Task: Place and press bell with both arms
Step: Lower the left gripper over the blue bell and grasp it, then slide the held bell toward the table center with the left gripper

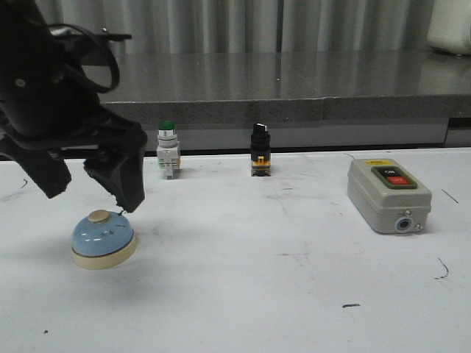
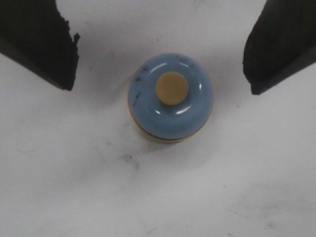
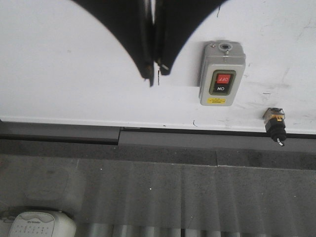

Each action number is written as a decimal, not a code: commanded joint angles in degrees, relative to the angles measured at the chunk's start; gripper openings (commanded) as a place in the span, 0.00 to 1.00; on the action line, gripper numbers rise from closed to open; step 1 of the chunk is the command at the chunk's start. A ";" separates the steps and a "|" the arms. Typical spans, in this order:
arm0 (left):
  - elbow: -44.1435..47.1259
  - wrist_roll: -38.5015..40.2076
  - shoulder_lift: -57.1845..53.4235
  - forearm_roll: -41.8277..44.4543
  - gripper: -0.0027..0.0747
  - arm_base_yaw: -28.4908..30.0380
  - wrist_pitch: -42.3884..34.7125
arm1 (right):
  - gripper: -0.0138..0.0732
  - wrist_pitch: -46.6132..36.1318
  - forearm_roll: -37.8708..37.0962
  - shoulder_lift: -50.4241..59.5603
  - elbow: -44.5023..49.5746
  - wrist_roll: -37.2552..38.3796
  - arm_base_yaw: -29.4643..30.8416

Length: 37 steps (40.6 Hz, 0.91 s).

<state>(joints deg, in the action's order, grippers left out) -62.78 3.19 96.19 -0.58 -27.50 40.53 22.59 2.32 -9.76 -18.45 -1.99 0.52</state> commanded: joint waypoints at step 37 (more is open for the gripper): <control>-11.45 -0.40 9.98 3.04 0.30 -0.72 4.41 | 0.08 -5.08 0.22 -1.03 -1.90 -0.03 0.46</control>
<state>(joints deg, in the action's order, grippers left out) -71.36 3.06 108.81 2.15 -27.63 45.81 22.49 2.36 -9.76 -18.45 -1.99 0.52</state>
